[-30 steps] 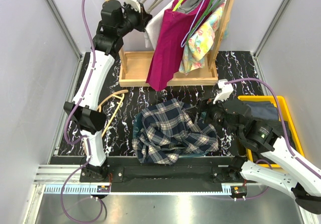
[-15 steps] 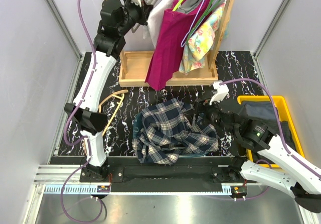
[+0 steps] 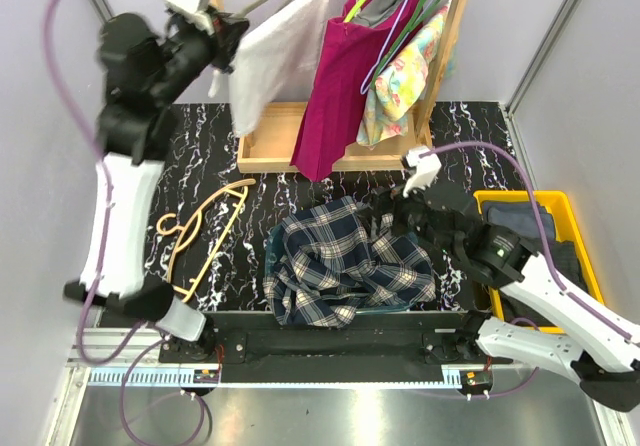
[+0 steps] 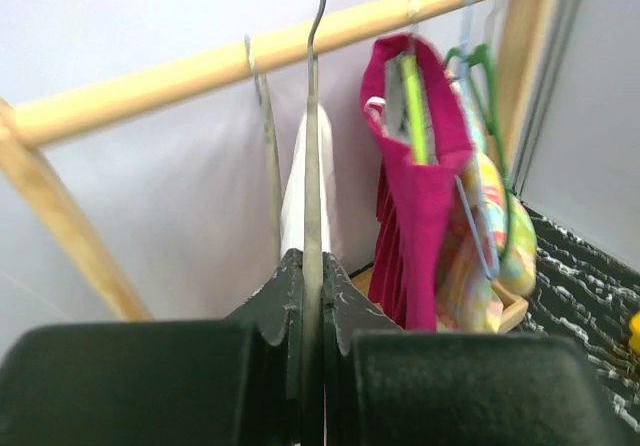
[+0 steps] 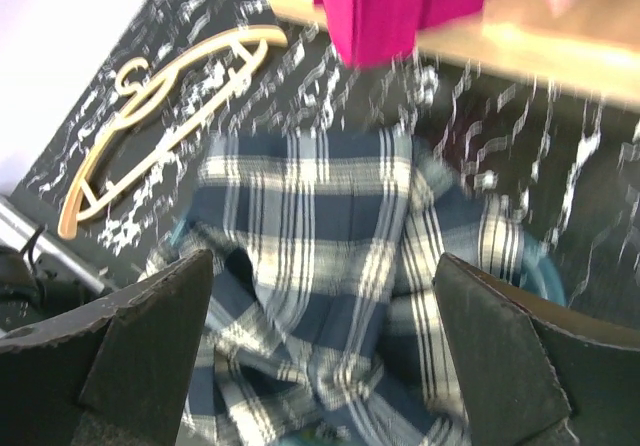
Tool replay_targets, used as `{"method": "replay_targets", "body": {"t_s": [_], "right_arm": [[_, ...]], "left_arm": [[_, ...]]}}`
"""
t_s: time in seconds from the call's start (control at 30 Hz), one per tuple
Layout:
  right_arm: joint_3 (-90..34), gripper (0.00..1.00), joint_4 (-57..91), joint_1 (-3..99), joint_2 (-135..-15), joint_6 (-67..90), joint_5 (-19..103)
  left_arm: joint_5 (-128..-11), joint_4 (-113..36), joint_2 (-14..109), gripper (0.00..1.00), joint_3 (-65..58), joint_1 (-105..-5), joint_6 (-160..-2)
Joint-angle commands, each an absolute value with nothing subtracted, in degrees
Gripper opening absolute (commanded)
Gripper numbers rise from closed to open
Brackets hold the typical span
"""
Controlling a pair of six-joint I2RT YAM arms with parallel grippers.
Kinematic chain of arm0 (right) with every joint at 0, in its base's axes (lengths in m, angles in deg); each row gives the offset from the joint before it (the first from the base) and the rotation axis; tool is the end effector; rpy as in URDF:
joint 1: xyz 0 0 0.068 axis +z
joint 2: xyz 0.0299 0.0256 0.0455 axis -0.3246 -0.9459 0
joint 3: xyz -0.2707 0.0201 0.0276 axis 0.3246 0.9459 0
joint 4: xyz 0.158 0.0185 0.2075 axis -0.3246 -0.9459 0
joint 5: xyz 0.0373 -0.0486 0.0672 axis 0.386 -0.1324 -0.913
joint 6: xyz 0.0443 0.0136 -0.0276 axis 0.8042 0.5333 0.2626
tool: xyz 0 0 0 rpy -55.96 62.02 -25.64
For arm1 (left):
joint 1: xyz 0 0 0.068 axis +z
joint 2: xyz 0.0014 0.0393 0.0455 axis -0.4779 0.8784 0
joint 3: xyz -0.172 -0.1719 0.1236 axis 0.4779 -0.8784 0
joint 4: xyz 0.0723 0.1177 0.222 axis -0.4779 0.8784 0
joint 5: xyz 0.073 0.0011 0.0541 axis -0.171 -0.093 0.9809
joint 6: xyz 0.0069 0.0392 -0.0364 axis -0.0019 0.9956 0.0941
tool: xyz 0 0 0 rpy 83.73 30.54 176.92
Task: Remove the skirt from the hanger
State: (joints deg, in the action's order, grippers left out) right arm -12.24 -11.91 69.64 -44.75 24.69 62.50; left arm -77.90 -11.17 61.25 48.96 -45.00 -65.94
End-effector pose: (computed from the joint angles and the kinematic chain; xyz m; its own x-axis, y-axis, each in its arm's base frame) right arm 0.1248 0.1401 0.3781 -0.4194 0.0100 -0.9077 -0.5144 0.8213 0.2467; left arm 0.2721 -0.0912 0.5878 0.1985 -0.0025 -0.9801 0.5337 0.8390 0.1060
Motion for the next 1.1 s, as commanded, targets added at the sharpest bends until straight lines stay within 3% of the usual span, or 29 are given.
{"method": "replay_targets", "body": {"t_s": [0.0,0.2,0.57,0.77,1.07], "right_arm": [[-20.85,1.00,-3.51,70.09,-49.69,16.75,62.52],[-24.57,1.00,3.07,70.09,-52.62,12.71,63.12],[-15.78,1.00,26.54,69.48,-44.09,18.49,67.61],[-14.64,1.00,33.49,68.07,-44.96,23.94,62.87],[-11.91,1.00,50.77,54.54,-55.31,45.02,44.70]], "left_arm": [[-87.10,-13.74,50.50,0.00,51.37,-45.51,-58.54],[-92.90,-11.97,43.03,0.00,49.62,-45.51,-58.00],[-92.39,-11.53,39.14,0.00,48.38,-45.51,-60.64],[-93.79,-11.88,42.12,0.00,52.68,-45.51,-64.23],[-97.66,-13.55,46.61,0.00,58.31,-45.51,-68.99]]}}
